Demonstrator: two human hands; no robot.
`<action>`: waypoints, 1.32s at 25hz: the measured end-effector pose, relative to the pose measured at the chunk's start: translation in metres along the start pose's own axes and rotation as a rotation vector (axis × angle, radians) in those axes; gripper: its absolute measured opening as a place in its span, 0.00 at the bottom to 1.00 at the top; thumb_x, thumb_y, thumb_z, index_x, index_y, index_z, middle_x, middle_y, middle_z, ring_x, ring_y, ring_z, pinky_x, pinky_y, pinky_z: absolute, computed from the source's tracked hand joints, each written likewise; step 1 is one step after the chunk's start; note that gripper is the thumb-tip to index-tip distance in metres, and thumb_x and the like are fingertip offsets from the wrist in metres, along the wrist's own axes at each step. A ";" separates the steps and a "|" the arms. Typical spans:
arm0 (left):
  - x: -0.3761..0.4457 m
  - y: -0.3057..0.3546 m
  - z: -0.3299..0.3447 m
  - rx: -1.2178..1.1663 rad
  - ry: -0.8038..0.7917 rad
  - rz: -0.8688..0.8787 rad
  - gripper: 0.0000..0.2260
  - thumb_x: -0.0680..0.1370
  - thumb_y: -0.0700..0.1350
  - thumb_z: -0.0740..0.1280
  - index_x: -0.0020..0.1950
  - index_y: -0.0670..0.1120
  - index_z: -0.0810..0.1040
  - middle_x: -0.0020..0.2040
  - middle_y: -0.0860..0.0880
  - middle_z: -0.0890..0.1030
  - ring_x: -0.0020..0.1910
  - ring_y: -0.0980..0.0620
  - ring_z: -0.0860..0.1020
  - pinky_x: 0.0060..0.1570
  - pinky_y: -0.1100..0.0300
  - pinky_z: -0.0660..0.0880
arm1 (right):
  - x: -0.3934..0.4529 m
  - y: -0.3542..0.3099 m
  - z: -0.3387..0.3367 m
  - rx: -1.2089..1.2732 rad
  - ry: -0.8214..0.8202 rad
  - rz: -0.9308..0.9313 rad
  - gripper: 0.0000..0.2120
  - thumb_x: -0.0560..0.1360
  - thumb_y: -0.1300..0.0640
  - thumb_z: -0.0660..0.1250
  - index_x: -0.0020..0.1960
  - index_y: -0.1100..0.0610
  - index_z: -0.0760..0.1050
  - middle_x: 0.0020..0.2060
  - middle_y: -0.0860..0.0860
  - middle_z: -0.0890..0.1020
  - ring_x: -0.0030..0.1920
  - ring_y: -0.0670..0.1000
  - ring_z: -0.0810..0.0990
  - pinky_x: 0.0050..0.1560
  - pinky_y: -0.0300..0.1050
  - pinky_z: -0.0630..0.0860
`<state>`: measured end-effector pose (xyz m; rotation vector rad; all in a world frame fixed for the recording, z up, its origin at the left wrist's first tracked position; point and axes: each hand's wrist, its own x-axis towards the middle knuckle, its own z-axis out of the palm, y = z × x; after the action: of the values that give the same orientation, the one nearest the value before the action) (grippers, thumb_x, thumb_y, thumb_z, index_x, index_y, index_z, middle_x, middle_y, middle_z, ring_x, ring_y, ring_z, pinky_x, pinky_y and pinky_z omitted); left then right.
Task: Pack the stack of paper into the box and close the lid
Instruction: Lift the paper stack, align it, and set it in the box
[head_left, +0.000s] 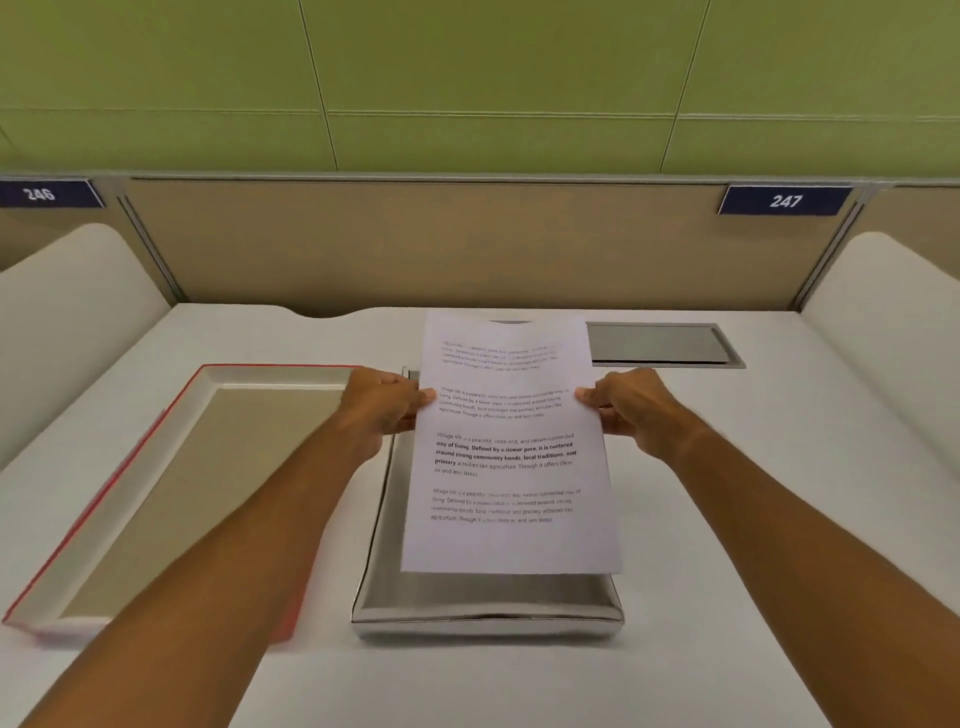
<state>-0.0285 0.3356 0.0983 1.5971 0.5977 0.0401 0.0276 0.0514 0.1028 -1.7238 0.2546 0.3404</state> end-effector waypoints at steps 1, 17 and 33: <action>0.008 -0.006 -0.004 0.016 0.015 -0.039 0.09 0.69 0.32 0.75 0.47 0.33 0.79 0.43 0.41 0.85 0.36 0.48 0.85 0.29 0.60 0.80 | 0.004 0.006 0.014 -0.012 0.027 0.028 0.04 0.70 0.68 0.72 0.42 0.65 0.76 0.39 0.58 0.85 0.35 0.54 0.86 0.29 0.42 0.81; 0.042 -0.057 0.007 0.453 0.054 -0.084 0.11 0.70 0.44 0.76 0.45 0.38 0.79 0.45 0.44 0.83 0.33 0.51 0.79 0.28 0.61 0.73 | 0.039 0.052 0.071 -0.430 0.248 0.102 0.08 0.71 0.60 0.69 0.38 0.59 0.70 0.35 0.53 0.79 0.32 0.52 0.80 0.28 0.41 0.76; 0.039 -0.053 0.022 0.585 -0.128 -0.162 0.19 0.80 0.47 0.59 0.67 0.37 0.71 0.54 0.43 0.79 0.48 0.45 0.78 0.51 0.52 0.76 | 0.045 0.059 0.084 -0.758 0.144 0.060 0.05 0.75 0.60 0.66 0.45 0.61 0.70 0.41 0.55 0.77 0.42 0.57 0.79 0.46 0.48 0.79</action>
<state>-0.0056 0.3303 0.0331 2.0872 0.6731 -0.3870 0.0412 0.1248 0.0193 -2.4970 0.3050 0.3845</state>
